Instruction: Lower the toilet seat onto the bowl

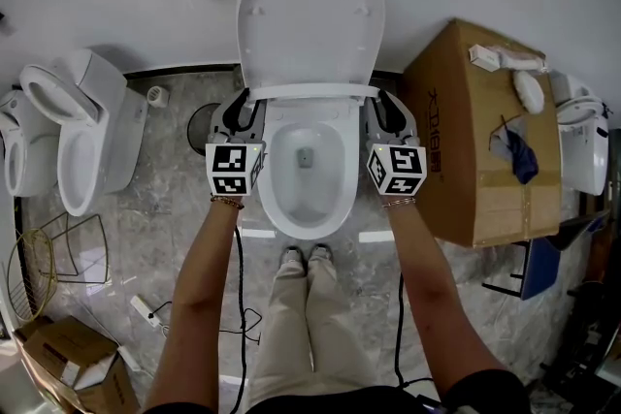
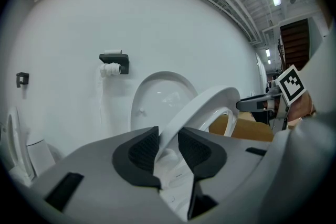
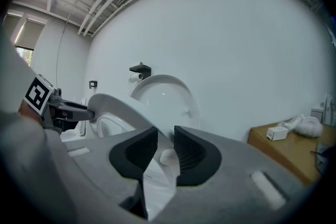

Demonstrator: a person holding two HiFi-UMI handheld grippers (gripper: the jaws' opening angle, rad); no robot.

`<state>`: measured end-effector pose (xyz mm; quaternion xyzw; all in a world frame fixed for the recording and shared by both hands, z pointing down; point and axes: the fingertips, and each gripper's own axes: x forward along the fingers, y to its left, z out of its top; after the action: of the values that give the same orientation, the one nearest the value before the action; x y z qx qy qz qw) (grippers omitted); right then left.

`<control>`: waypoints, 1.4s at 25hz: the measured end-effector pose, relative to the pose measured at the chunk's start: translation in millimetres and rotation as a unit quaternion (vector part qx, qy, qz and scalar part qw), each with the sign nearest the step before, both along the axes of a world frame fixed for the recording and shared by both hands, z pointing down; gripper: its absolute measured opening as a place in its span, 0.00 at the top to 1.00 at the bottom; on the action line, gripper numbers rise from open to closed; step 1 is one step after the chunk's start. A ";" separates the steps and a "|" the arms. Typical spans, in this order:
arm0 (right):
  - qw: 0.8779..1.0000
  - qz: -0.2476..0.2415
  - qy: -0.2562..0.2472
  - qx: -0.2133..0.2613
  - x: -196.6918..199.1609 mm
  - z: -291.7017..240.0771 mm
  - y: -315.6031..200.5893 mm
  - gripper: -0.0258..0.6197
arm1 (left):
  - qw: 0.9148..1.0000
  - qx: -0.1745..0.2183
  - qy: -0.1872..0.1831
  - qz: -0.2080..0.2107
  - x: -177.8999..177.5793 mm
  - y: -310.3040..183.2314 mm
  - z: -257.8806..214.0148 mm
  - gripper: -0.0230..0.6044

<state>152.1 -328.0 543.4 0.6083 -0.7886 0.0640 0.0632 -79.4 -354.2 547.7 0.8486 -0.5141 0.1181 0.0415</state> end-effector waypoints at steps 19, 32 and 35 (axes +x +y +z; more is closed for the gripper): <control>1.000 -0.002 0.021 -0.018 -3.6 24.3 62.1 0.82 | 0.999 -0.001 -0.031 0.007 -1.7 61.5 21.3 0.78; 0.999 0.008 0.023 -0.035 -5.1 43.0 94.7 0.82 | 0.998 -0.007 -0.055 0.014 -2.9 94.6 40.2 0.78; 0.999 0.008 0.025 -0.041 -5.7 47.4 101.0 0.82 | 0.998 -0.010 -0.066 0.021 -3.2 101.1 44.7 0.78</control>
<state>146.4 -227.1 590.7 0.6128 -0.7786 0.0814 0.1078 -82.6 -253.1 592.4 0.8490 -0.4967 0.1799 0.0130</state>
